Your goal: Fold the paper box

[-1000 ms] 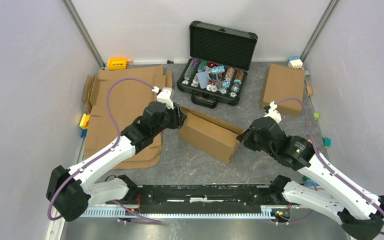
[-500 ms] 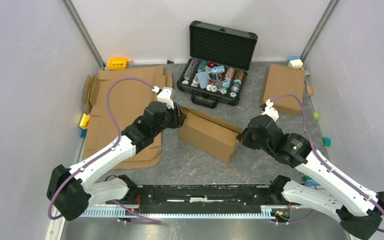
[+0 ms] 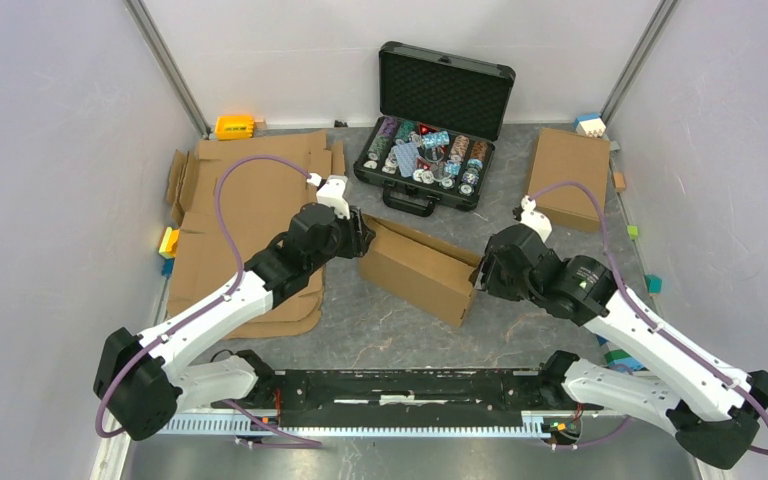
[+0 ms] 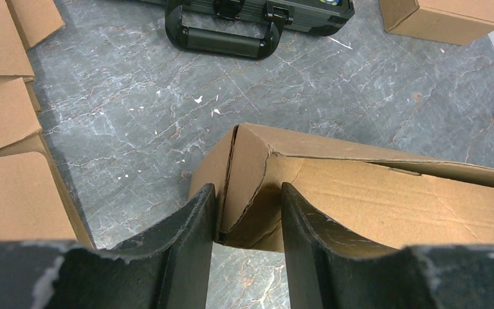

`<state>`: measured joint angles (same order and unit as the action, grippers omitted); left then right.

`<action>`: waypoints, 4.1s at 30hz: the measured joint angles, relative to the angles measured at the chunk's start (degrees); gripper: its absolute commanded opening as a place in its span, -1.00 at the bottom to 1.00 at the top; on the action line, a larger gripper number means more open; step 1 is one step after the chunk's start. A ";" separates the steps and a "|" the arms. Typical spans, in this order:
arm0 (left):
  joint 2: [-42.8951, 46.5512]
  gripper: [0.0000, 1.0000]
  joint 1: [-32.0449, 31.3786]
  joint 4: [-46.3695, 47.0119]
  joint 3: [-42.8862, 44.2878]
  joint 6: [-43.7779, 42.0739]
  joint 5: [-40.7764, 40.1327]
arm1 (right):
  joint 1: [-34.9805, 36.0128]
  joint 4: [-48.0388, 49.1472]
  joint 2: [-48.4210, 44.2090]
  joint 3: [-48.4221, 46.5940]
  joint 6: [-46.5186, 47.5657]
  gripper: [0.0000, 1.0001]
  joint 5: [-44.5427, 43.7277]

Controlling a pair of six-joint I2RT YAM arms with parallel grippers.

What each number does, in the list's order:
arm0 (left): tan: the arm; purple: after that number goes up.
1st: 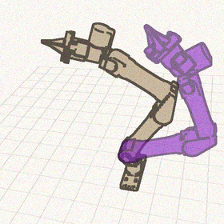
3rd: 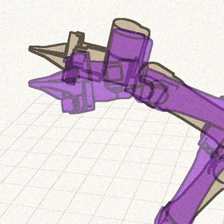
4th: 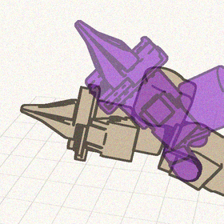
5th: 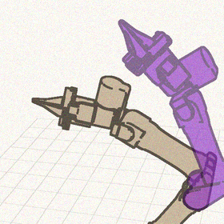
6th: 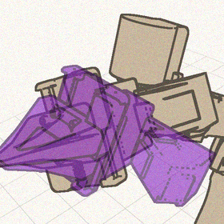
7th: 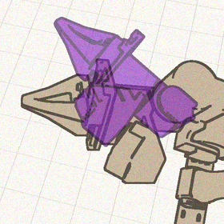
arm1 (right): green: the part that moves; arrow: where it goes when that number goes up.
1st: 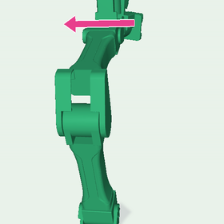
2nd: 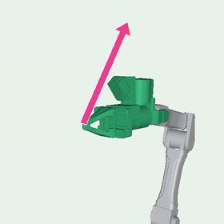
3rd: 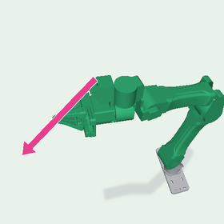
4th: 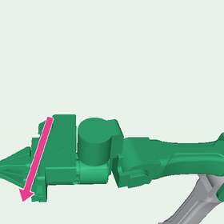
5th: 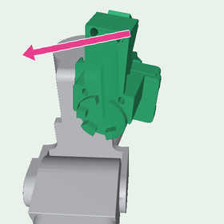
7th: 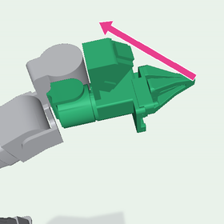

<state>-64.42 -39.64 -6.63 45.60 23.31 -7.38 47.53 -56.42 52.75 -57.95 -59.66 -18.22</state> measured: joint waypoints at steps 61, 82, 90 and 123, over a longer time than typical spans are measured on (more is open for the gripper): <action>2.43 0.39 -0.11 -8.81 2.54 -0.24 0.15 | 0.11 -0.96 3.17 -5.66 21.05 0.54 8.46; 3.17 0.42 -0.37 -22.58 8.07 -1.33 3.48 | 0.11 0.94 3.56 -11.98 44.13 0.72 14.80; 7.45 -0.48 -0.11 -25.88 12.79 -1.46 3.45 | 0.11 3.67 4.39 -13.44 49.64 0.25 13.46; -4.28 -0.96 2.56 -15.23 13.49 -1.70 10.99 | 0.11 8.26 1.62 -2.27 52.22 -0.91 11.72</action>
<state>-68.71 -37.08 -21.87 59.09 21.61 3.62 47.64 -48.16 54.37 -60.23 -7.44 -6.50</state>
